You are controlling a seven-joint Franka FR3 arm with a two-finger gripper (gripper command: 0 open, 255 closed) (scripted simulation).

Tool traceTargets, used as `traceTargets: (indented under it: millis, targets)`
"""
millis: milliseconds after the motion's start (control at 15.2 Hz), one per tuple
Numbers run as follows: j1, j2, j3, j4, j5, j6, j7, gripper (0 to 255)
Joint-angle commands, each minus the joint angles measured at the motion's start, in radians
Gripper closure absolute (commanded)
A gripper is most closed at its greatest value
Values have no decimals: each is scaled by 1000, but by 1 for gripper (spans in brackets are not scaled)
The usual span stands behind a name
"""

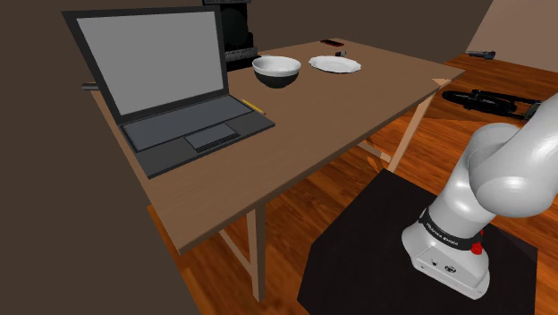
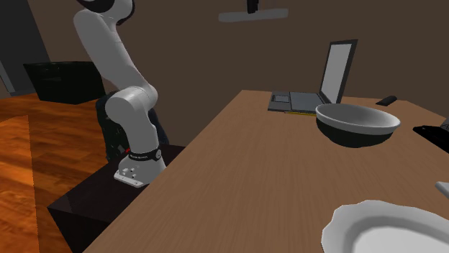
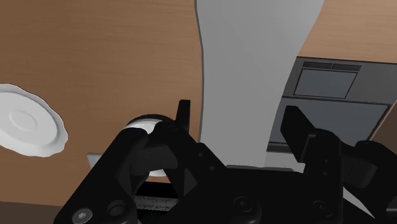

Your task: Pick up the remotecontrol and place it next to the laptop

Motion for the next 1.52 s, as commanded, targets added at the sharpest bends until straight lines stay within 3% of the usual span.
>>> traceTargets:
  millis: [0,1452]
  targets:
    - [2,-18,2,-48,2,30,5,255]
    - [8,-160,-4,-492,12,332,17,255]
